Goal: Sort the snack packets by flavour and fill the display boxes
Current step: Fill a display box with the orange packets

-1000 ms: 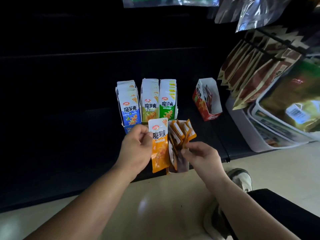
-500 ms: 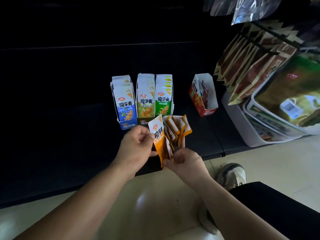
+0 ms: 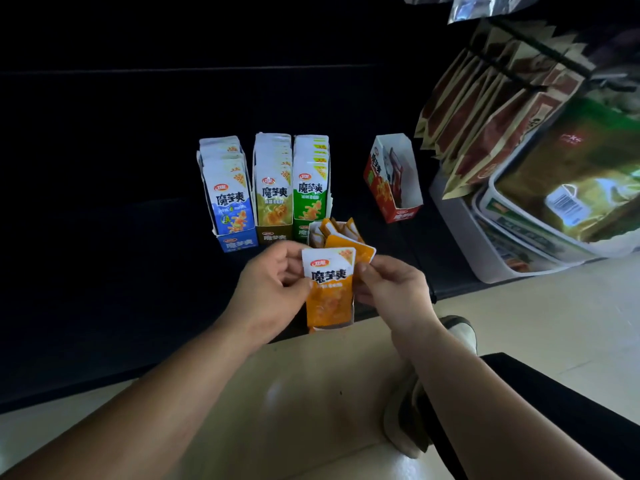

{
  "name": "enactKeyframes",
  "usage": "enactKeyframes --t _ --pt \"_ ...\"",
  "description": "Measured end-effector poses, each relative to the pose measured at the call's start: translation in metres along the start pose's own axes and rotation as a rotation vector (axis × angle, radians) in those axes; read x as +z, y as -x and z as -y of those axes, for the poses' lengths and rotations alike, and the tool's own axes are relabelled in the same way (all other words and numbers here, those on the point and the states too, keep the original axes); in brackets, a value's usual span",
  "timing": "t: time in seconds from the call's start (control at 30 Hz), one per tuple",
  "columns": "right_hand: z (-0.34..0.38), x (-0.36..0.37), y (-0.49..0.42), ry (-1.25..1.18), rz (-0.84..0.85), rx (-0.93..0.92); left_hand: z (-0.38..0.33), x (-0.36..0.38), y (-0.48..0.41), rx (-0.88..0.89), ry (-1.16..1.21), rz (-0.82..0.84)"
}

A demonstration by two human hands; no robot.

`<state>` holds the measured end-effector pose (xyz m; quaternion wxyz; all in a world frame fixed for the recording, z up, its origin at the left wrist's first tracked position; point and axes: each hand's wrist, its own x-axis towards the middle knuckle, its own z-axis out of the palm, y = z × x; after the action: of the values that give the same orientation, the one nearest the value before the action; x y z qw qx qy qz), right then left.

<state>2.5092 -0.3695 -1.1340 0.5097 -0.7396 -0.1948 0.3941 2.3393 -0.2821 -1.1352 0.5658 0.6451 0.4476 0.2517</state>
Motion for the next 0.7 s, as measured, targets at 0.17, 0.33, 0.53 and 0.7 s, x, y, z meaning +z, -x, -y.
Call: enactKeyframes --t 0.17,0.33,0.53,0.7 --pt "0.006 -0.007 -0.001 -0.039 0.041 -0.005 0.008 0.008 0.006 0.091 -0.149 0.077" --pt "0.005 -0.013 -0.003 -0.110 0.052 -0.010 -0.005 0.011 -0.007 0.174 -0.124 0.056" --pt "-0.003 -0.017 -0.005 -0.075 0.013 0.011 0.021 0.010 -0.003 0.166 -0.297 0.148" --pt "-0.008 -0.015 -0.002 0.000 0.052 -0.023 0.011 0.001 -0.010 0.358 -0.487 0.153"
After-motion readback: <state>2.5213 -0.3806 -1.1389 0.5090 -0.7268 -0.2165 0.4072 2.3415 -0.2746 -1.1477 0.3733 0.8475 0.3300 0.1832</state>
